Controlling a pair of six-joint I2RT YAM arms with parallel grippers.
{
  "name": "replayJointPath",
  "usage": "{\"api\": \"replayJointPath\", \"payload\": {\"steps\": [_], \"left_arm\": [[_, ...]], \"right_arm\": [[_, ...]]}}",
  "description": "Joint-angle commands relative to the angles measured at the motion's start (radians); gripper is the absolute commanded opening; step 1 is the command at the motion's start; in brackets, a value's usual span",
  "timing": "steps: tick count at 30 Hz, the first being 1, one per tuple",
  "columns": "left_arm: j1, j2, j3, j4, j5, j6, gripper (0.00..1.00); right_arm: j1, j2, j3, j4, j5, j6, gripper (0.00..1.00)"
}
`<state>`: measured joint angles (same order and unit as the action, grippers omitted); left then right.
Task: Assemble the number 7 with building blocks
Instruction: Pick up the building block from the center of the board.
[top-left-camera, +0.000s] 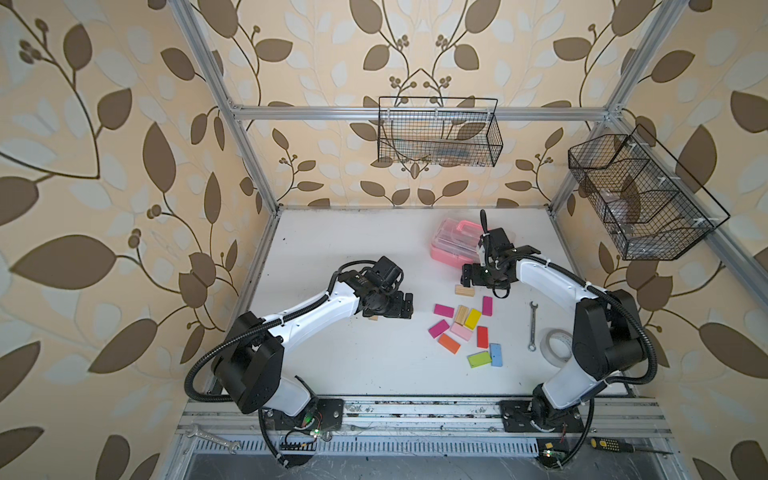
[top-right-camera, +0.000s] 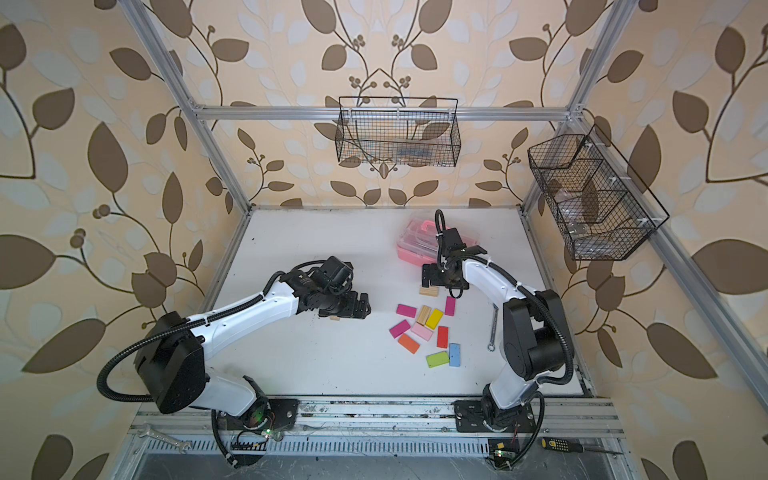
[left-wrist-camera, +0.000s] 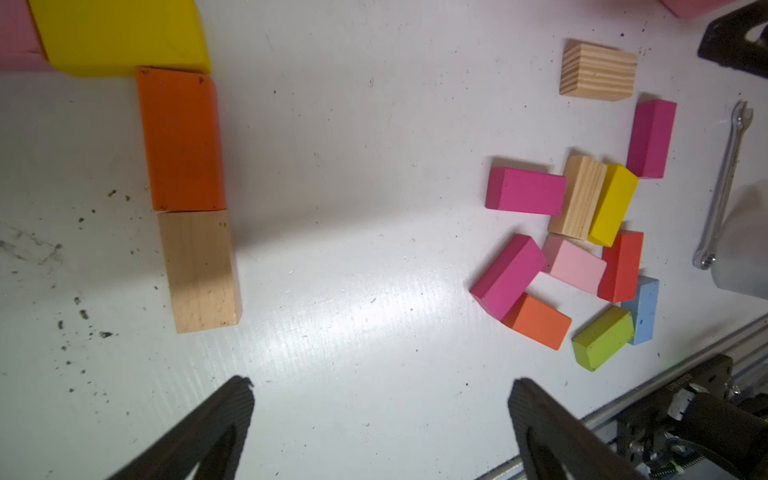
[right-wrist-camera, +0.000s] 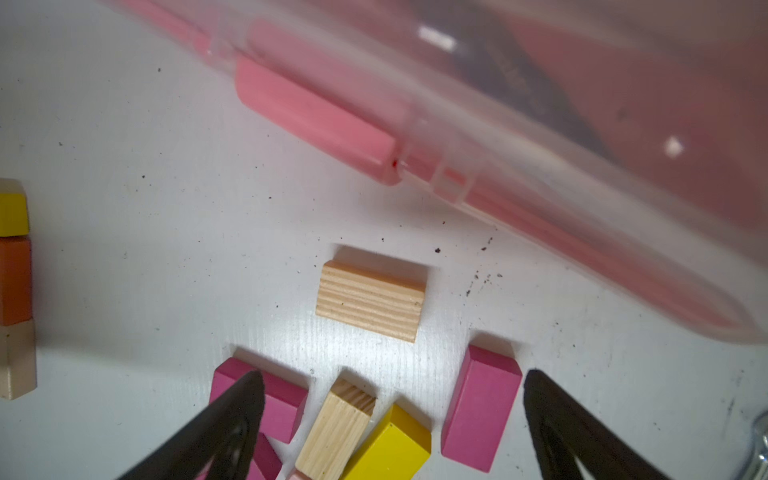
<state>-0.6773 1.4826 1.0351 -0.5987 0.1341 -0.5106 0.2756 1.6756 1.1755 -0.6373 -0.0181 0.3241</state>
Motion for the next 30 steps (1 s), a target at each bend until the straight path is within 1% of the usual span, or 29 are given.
{"api": "replayJointPath", "payload": {"steps": [1, 4, 9, 12, 16, 19, 21, 23, 24, 25, 27, 30], "left_arm": [[0.004, 0.008, 0.025, 0.002, 0.027, 0.024, 0.99], [0.004, 0.002, 0.006, 0.006, 0.02, 0.028, 0.99], [0.015, -0.02, -0.02, 0.005, 0.009, 0.041, 0.99], [0.027, -0.028, -0.031, 0.002, 0.015, 0.053, 0.99], [0.039, -0.036, -0.043, -0.003, 0.018, 0.069, 0.99], [0.045, -0.036, -0.058, 0.003, 0.02, 0.076, 0.99], [0.048, -0.036, -0.067, 0.005, 0.02, 0.08, 0.99], [0.05, -0.036, -0.074, 0.007, 0.022, 0.082, 0.99], [0.051, -0.069, -0.079, 0.01, 0.023, 0.082, 0.99], [0.053, -0.071, -0.084, 0.013, 0.026, 0.082, 0.99], [0.053, -0.074, -0.093, 0.02, 0.033, 0.08, 0.99], [0.054, -0.074, -0.099, 0.023, 0.044, 0.081, 0.99]], "right_arm": [[0.025, 0.047, 0.04, -0.005, 0.027, -0.019, 0.94], [0.042, 0.085, 0.061, -0.004, 0.054, 0.001, 0.94], [0.058, 0.135, 0.116, 0.0, 0.113, 0.046, 0.97], [0.066, 0.151, 0.12, 0.008, 0.123, 0.068, 0.99], [0.074, 0.165, 0.107, 0.018, 0.139, 0.098, 0.99], [0.088, 0.159, 0.084, 0.038, 0.156, 0.127, 0.98], [0.107, 0.137, 0.071, 0.062, 0.203, 0.156, 0.96], [0.142, 0.077, -0.014, 0.134, 0.272, 0.2, 0.96], [0.156, 0.05, -0.043, 0.162, 0.3, 0.221, 0.96], [0.166, 0.029, -0.068, 0.184, 0.315, 0.24, 0.96], [0.162, 0.018, -0.098, 0.209, 0.296, 0.277, 0.96], [0.133, 0.029, -0.137, 0.249, 0.212, 0.31, 0.96]]}}
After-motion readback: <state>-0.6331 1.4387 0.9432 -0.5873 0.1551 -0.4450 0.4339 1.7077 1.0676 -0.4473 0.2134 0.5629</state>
